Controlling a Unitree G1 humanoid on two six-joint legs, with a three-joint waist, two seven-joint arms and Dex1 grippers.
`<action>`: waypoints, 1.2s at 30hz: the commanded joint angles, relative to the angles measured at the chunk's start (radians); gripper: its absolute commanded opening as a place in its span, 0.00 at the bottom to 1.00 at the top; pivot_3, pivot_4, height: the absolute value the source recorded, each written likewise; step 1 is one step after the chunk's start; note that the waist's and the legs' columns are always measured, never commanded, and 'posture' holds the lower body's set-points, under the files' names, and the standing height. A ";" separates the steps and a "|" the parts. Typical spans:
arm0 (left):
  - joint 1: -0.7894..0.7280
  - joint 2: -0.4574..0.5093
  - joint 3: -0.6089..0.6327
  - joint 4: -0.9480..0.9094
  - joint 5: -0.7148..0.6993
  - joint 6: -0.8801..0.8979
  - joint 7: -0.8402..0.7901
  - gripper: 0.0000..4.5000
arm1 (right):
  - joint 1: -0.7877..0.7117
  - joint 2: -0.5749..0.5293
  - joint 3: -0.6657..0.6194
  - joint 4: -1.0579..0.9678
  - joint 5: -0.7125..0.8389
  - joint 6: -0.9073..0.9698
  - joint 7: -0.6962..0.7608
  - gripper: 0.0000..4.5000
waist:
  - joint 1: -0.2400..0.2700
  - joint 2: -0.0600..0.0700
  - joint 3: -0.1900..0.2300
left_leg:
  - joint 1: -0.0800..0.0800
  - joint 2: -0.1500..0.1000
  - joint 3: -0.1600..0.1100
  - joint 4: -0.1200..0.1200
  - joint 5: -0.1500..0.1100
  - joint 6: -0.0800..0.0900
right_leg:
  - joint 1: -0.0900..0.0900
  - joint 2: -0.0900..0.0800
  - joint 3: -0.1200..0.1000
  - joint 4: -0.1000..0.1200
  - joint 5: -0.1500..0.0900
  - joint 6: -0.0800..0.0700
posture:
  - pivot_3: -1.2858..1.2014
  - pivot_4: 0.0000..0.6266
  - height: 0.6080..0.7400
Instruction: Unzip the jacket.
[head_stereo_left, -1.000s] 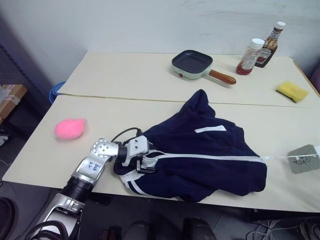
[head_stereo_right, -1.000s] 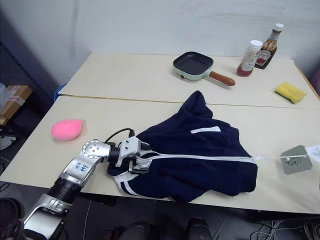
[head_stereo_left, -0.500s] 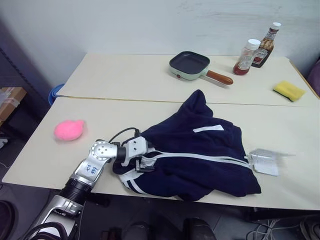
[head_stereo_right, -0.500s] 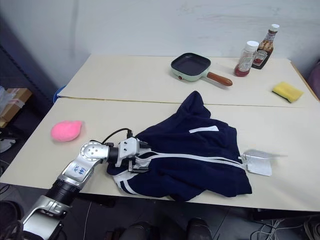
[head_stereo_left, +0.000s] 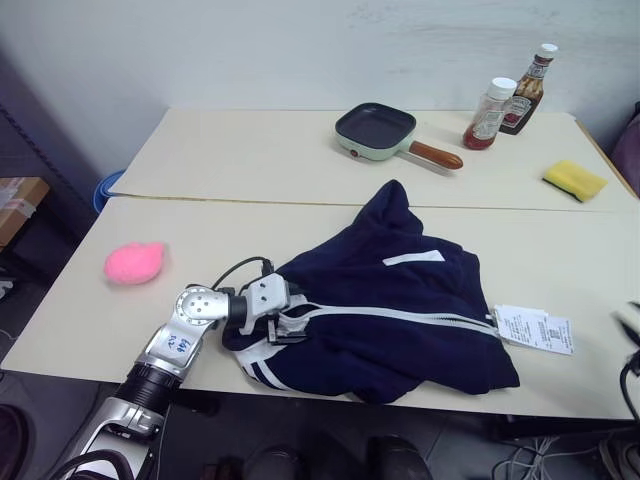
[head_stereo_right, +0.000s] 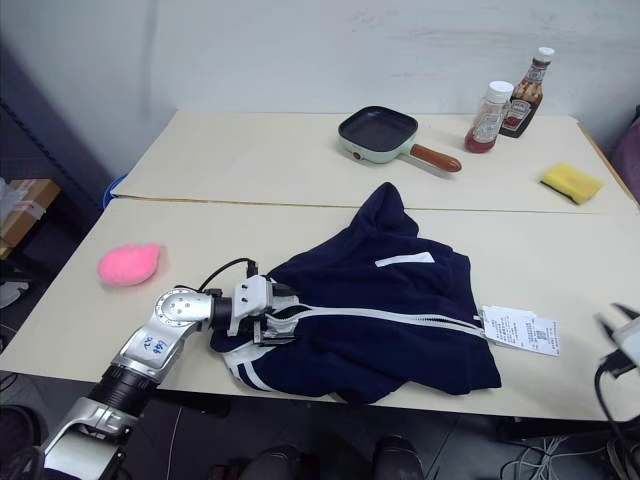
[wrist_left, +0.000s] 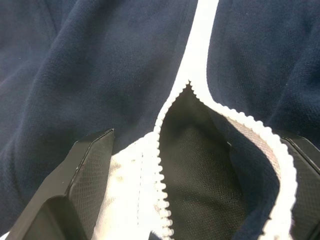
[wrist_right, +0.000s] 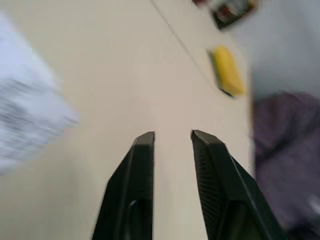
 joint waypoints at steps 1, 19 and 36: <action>0.043 0.014 -0.014 0.058 0.052 0.011 0.004 1.00 | 0.034 -0.005 0.037 -0.150 -0.010 0.076 0.072 0.59 | 0.000 -0.003 0.002 | 0.000 0.000 0.000 0.000 -0.001 0.001 | -0.001 0.000 0.000 0.000 0.000 0.000 | 0.52 0.24 1.00; 0.072 0.021 0.005 -0.020 0.040 0.023 -0.027 1.00 | -0.150 -0.007 0.149 -0.027 -0.146 0.111 0.131 0.74 | 0.005 -0.015 0.006 | -0.014 0.001 -0.001 0.003 0.001 0.000 | -0.014 0.001 -0.003 -0.001 0.000 -0.001 | 0.52 0.24 1.00; 0.073 0.006 0.005 -0.015 0.041 0.019 -0.020 1.00 | -0.283 0.013 0.249 -0.075 -0.161 0.121 0.186 0.74 | 0.005 -0.014 0.005 | -0.015 0.002 -0.001 0.003 0.002 0.000 | -0.015 0.001 -0.004 0.000 -0.001 -0.002 | 0.52 0.24 1.00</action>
